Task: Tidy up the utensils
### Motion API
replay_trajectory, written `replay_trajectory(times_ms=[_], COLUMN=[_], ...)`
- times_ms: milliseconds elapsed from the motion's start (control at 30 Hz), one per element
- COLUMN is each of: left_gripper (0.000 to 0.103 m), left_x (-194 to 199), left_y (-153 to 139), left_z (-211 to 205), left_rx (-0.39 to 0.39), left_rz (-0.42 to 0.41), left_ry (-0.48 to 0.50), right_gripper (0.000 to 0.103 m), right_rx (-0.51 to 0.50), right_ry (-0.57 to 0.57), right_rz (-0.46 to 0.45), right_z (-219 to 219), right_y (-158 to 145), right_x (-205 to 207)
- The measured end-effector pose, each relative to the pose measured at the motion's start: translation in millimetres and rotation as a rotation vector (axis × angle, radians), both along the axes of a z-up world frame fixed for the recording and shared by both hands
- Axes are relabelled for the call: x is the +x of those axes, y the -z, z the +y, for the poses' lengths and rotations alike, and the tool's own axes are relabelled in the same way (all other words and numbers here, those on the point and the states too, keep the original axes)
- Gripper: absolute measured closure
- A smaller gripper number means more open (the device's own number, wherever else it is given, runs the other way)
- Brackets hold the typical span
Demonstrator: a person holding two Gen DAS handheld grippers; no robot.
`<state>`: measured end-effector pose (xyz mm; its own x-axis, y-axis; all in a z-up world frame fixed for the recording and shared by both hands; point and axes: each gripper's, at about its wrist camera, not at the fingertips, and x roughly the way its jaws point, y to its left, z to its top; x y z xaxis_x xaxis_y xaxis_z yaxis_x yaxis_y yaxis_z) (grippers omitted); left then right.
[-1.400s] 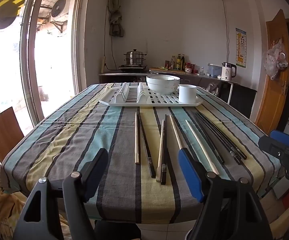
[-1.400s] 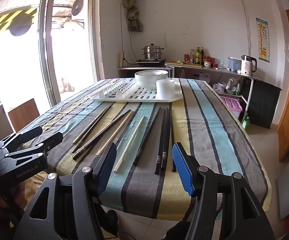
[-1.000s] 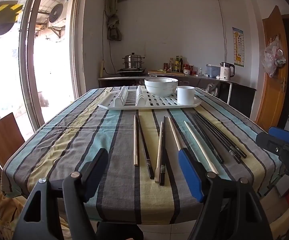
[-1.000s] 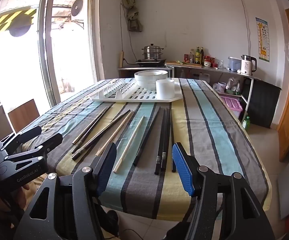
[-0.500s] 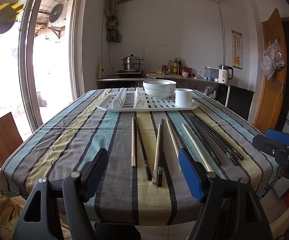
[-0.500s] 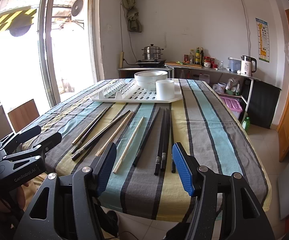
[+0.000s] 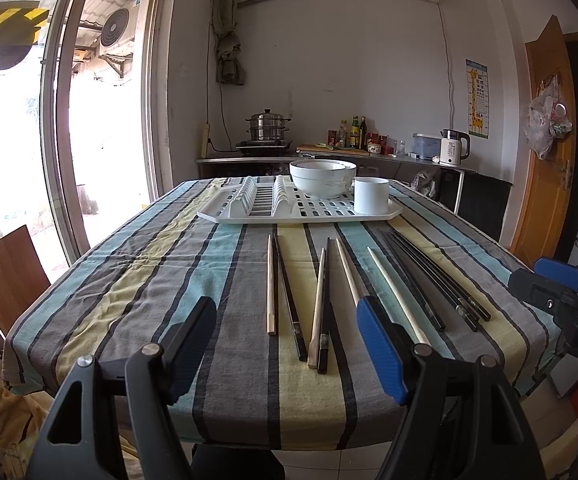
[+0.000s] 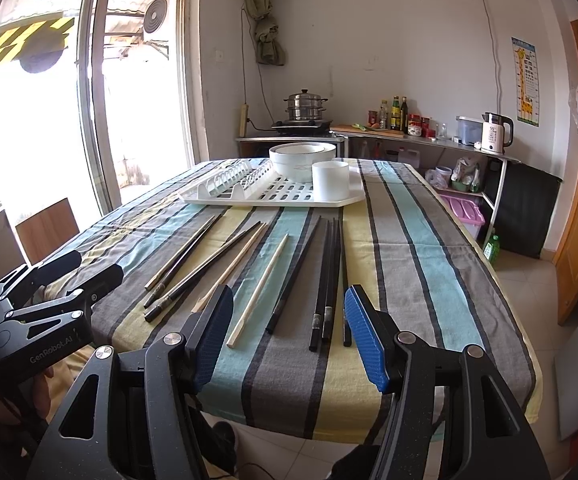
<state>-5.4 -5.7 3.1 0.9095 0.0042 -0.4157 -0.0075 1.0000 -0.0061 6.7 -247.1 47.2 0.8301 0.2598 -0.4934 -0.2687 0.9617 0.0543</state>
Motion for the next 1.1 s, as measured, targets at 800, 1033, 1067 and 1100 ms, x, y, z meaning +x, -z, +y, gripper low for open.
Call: replay_trajectory(times_ms=[800, 1033, 1067, 1100], left_gripper=[0.03, 0.032, 0.033, 0.033], left_x=[-0.6, 0.1, 0.1, 0.1], left_y=[-4.1, -3.0, -2.9, -2.9], left_z=[-0.8, -0.5, -0.7, -0.8], left_rx=[-0.002, -0.007, -0.007, -0.007], left_rz=[-0.019, -0.017, -0.017, -0.017], left_ry=[0.013, 0.017, 0.015, 0.014], right_gripper=[0.044, 0.044, 0.044, 0.044], right_rx=[0.001, 0.001, 0.0, 0.0], right_ry=[-0.003, -0.002, -0.002, -0.002], right_rz=[-0.008, -0.012, -0.013, -0.011], right_z=[1.5, 1.5, 1.6, 1.5], right_y=[-1.8, -2.2, -2.5, -2.3], right_x=[2.7, 3.1, 3.6, 3.2])
